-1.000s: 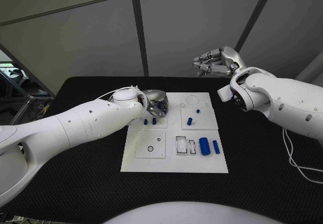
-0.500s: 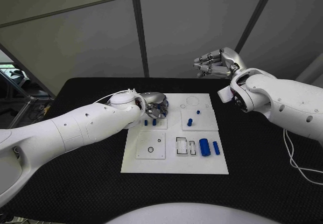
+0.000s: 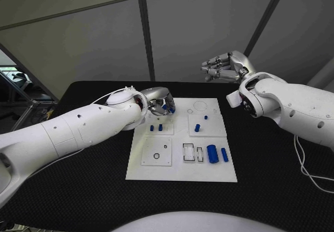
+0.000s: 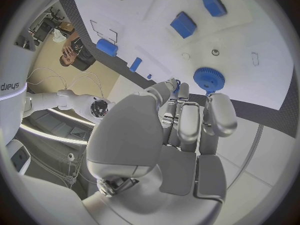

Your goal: Assemble the parts on the task board

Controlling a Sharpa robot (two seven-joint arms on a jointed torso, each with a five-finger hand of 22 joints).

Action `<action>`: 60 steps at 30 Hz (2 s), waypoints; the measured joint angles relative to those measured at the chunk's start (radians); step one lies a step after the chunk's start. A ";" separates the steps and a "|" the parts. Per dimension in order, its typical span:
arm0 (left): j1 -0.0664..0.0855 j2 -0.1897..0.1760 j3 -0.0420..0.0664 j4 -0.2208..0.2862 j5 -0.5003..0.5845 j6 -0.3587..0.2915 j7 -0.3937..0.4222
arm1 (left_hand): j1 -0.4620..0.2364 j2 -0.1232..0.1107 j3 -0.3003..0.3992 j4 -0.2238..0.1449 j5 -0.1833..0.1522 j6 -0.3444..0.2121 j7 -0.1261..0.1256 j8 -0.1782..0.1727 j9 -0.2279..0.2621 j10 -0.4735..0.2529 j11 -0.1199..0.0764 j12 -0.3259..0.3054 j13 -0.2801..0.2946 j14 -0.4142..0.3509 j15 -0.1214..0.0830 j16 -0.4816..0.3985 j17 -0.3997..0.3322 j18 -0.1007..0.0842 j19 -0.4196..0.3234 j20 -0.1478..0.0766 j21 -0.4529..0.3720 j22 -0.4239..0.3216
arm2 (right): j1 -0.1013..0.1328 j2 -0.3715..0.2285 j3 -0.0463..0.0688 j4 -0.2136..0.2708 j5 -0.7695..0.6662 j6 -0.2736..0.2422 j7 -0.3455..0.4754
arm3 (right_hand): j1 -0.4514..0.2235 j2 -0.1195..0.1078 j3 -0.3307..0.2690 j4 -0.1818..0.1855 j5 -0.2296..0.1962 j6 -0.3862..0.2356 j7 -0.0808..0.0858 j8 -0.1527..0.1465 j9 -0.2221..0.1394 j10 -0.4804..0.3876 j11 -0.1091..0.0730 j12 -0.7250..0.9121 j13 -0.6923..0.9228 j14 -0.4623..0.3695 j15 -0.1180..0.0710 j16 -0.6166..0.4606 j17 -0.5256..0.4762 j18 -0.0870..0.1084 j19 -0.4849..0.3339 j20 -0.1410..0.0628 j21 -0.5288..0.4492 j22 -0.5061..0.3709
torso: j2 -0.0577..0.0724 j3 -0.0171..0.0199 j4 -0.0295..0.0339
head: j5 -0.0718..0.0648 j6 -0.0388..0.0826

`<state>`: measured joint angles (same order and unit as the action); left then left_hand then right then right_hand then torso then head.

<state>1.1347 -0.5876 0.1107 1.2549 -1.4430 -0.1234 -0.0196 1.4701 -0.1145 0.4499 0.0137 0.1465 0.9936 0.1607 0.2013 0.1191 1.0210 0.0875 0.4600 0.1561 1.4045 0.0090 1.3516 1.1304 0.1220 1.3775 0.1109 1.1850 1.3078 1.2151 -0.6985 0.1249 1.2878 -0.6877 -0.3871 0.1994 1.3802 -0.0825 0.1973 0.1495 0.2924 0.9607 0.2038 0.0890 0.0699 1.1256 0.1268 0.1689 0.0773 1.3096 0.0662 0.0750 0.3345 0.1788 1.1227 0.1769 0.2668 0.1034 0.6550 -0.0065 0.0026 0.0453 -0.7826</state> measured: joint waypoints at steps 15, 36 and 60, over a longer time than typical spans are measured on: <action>-0.005 -0.079 0.014 0.025 0.021 0.020 -0.013 | -0.019 -0.008 0.006 0.000 0.000 0.011 -0.004 -0.004 0.000 0.007 0.000 -0.011 0.000 0.004 0.004 0.004 -0.013 0.000 0.004 0.004 0.004 0.000 | 0.000 -0.004 0.000 -0.001 0.000 0.001 0.000 | 0.000 0.000 0.000 0.000 0.000 0.000 0.000 0.000 0.000 0.000 0.000 0.000 0.000 0.000 0.000 0.000 0.000 0.000 0.000 0.000 0.000 0.000 | 0.000 0.0012 -0.0001 | 0.009 0.001; -0.033 -0.093 0.013 0.016 0.026 0.063 -0.030 | -0.023 -0.012 0.005 0.000 0.000 0.011 -0.004 -0.008 0.000 0.010 -0.003 -0.012 0.000 0.004 0.004 0.004 -0.018 0.000 0.003 0.004 0.004 0.000 | 0.000 -0.005 0.000 -0.001 0.000 0.001 0.000 | 0.000 0.000 0.000 0.000 0.000 0.000 0.000 0.000 0.000 0.000 0.000 0.000 0.000 0.000 0.000 0.000 0.000 0.000 0.000 0.000 0.000 0.000 | 0.001 0.0006 -0.0022 | 0.009 -0.002; -0.038 -0.068 0.012 -0.015 0.027 0.089 -0.042 | -0.027 -0.008 0.005 0.000 0.000 0.018 -0.004 -0.008 0.000 0.010 -0.003 -0.015 0.000 0.003 0.004 0.004 -0.018 0.000 0.003 0.004 0.004 0.000 | 0.000 -0.005 0.000 0.000 0.000 0.002 0.000 | 0.000 0.000 0.000 0.000 0.000 0.000 0.000 0.000 0.000 0.000 0.000 0.000 0.000 0.000 0.000 0.000 0.000 0.000 0.000 0.000 0.000 0.000 | 0.001 0.0009 -0.0024 | 0.009 -0.006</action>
<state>1.0965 -0.6559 0.1227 1.2401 -1.4159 -0.0346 -0.0614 1.4435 -0.1221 0.4553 0.0138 0.1465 1.0115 0.1570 0.1936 0.1187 1.0313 0.0843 0.4448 0.1561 1.4079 0.0126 1.3556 1.1121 0.1220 1.3810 0.1145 1.1891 1.3076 1.2149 -0.7036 0.1249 1.2877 -0.6878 -0.3855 0.1991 1.3803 -0.0826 0.1973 0.1495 0.2925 0.9608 0.2038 0.0890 0.0699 1.1256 0.1268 0.1689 0.0775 1.3096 0.0662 0.0750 0.3349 0.1787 1.1227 0.1768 0.2668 0.1030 0.6557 -0.0057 0.0002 0.0543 -0.7884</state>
